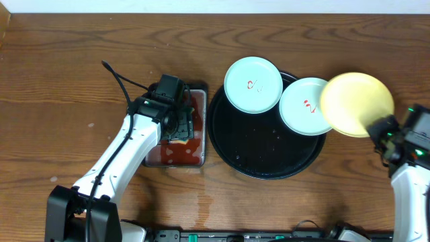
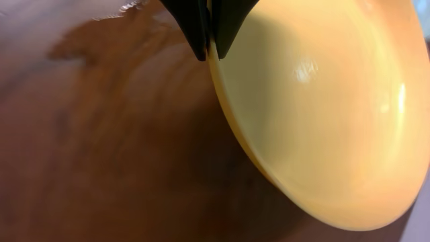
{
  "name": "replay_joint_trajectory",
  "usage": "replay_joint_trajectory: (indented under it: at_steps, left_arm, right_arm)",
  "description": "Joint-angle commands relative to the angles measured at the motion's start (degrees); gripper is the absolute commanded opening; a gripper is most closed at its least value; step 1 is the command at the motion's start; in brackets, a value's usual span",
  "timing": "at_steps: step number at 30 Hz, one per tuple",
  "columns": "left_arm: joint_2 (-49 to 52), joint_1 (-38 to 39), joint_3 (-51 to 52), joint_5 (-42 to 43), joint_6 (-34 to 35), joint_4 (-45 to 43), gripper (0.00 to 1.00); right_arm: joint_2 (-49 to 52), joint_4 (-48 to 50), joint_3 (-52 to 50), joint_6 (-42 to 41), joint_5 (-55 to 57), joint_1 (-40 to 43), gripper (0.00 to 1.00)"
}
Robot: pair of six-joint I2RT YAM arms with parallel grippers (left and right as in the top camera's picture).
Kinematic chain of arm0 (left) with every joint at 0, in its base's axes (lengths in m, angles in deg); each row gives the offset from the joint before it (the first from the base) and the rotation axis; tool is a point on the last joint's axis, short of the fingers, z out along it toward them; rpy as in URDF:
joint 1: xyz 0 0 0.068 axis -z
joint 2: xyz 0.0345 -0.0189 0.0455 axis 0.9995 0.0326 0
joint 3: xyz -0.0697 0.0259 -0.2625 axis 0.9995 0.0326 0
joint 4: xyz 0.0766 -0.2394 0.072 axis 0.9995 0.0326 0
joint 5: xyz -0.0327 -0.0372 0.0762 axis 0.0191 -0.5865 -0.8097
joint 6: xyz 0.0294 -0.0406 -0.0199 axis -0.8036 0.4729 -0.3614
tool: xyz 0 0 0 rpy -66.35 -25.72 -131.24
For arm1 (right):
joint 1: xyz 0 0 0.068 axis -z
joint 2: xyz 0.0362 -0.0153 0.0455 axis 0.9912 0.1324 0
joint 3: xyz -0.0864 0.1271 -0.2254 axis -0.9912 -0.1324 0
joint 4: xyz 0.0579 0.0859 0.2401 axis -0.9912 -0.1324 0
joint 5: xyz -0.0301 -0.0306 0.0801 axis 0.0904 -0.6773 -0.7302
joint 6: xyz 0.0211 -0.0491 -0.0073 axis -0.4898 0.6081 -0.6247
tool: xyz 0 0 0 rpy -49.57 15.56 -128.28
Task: Clean dirty plates on tray and stack at the side
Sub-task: 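Carry the yellow plate to the right side of the table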
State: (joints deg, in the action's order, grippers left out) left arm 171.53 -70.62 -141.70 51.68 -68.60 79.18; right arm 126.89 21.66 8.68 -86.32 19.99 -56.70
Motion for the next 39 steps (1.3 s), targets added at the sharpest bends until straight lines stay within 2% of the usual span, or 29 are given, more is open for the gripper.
replay_joint_trajectory:
  at_steps: [1, 5, 13, 16, 22, 23, 26, 29, 30, 34, 39]
  left_arm:
    - [0.1, -0.1, 0.5, -0.1, -0.3, 0.1, 0.83]
    - [0.1, -0.1, 0.5, -0.1, -0.3, 0.1, 0.82]
    - [0.1, -0.1, 0.5, -0.1, -0.3, 0.1, 0.82]
    - [0.1, -0.1, 0.5, -0.1, -0.3, 0.1, 0.83]
    - [0.1, -0.1, 0.5, -0.1, -0.3, 0.1, 0.82]
    - [0.1, -0.1, 0.5, -0.1, -0.3, 0.1, 0.83]
    - [0.1, -0.1, 0.5, -0.1, -0.3, 0.1, 0.82]
    - [0.1, -0.1, 0.5, -0.1, -0.3, 0.1, 0.83]
    - [0.1, -0.1, 0.5, -0.1, -0.3, 0.1, 0.82]
    - [0.1, -0.1, 0.5, -0.1, -0.3, 0.1, 0.83]
    - [0.1, -0.1, 0.5, -0.1, -0.3, 0.1, 0.82]
  right_arm:
    - [-0.3, -1.0, -0.2, -5.4, -2.6, 5.7, 0.01]
    - [0.2, -1.2, -1.4, -6.3, -1.6, 10.7, 0.01]
    - [5.2, -2.3, -3.6, -6.3, 12.7, 12.5, 0.01]
    - [8.3, -0.7, -3.6, -6.2, 10.3, 12.5, 0.01]
    - [13.7, 6.9, -3.6, 0.2, -2.3, 11.5, 0.01]
    - [14.2, 7.4, -3.6, 0.5, -3.5, 11.3, 0.03]
    - [14.7, 9.6, -3.6, 3.5, -7.8, 10.8, 0.36]
    - [14.7, 11.7, -3.6, 4.9, -11.2, 10.5, 0.62]
    - [14.7, 12.1, -3.6, 5.0, -12.1, 10.5, 0.66]
    - [14.6, 15.8, -3.6, 9.3, -19.3, 9.8, 0.60]
    - [14.6, 21.4, -3.5, 16.8, -22.9, 4.5, 0.59]
